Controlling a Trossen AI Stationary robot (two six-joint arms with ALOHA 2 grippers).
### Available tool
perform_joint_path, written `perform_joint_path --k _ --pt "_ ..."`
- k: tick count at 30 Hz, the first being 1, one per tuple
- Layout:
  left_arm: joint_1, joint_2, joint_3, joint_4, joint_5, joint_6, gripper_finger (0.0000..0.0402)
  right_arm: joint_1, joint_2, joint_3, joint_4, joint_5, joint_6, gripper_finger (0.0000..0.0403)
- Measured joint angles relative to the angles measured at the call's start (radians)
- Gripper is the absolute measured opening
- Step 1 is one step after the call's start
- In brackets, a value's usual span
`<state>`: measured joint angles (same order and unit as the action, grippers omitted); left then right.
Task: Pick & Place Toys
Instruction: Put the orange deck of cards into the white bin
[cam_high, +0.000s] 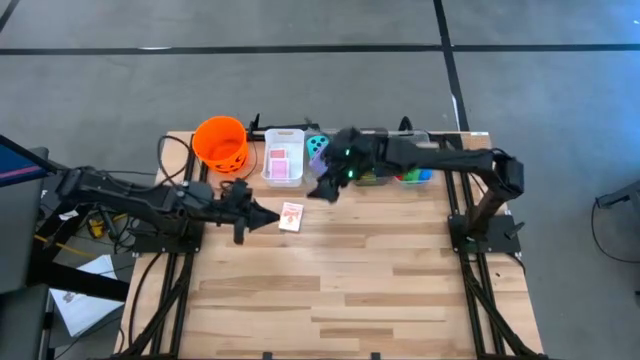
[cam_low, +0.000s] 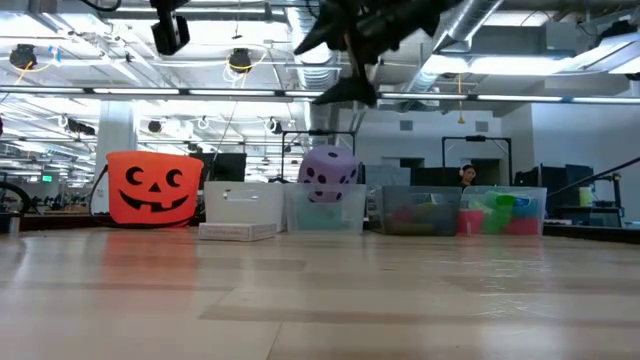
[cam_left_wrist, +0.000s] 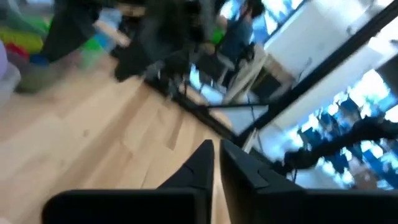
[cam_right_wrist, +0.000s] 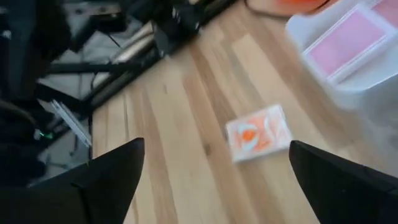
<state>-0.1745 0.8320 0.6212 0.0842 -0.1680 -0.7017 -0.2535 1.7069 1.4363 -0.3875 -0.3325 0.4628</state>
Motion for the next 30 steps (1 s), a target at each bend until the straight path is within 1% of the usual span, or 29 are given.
perform_joint_path --k 4,6,9,11,13,15,16,17,20,21,23,24,26,28,30 --pt "-0.002 0.085 0.0 0.018 0.116 -0.004 0.0059 0.131 0.0 0.03 -0.118 0.146 0.006 0.0384" --pt "-0.012 0.141 -0.001 0.047 0.161 -0.016 0.0086 0.189 -0.007 0.065 -0.202 0.179 -0.012 0.0384" --pt "-0.029 0.236 -0.001 0.164 0.172 -0.019 0.0132 0.269 -0.024 0.144 -0.319 0.24 -0.055 0.0383" --pt "-0.034 0.312 -0.001 0.298 0.174 -0.005 0.0163 0.312 -0.039 0.2 -0.455 0.297 -0.089 0.0383" --pt "-0.027 0.383 -0.001 0.418 0.175 0.073 0.0193 0.347 -0.045 0.276 -0.549 0.366 -0.129 0.0383" --pt "-0.011 0.47 0.003 0.571 0.175 0.129 0.0221 0.369 -0.069 0.347 -0.694 0.436 -0.2 0.0383" --pt "-0.001 0.511 0.008 0.629 0.168 0.146 0.0232 0.376 -0.078 0.387 -0.757 0.472 -0.251 0.0383" --pt "0.003 0.551 0.018 0.674 0.142 0.159 0.0243 0.38 -0.086 0.427 -0.783 0.508 -0.305 0.0383" --pt "0.002 0.669 0.115 0.701 -0.009 0.247 0.0262 0.377 -0.124 0.514 -0.912 0.626 -0.466 0.0383" --pt "-0.001 0.698 0.153 0.684 -0.05 0.306 0.0265 0.371 -0.138 0.54 -0.904 0.653 -0.508 0.0383" --pt "-0.005 0.77 0.277 0.61 -0.128 0.449 0.0268 0.35 -0.179 0.572 -0.928 0.676 -0.573 0.0383" --pt "-0.005 0.792 0.339 0.528 -0.171 0.515 0.0268 0.337 -0.2 0.586 -0.928 0.676 -0.596 0.0383" --pt "-0.005 0.836 0.483 0.294 -0.265 0.589 0.0269 0.308 -0.249 0.595 -0.902 0.676 -0.617 0.0383" --pt "-0.005 0.868 0.615 0.015 -0.357 0.571 0.0269 0.272 -0.289 0.593 -0.911 0.674 -0.611 0.0383" --pt "-0.01 0.895 0.723 -0.233 -0.4 0.458 0.0269 0.241 -0.323 0.593 -0.903 0.672 -0.588 0.0383"
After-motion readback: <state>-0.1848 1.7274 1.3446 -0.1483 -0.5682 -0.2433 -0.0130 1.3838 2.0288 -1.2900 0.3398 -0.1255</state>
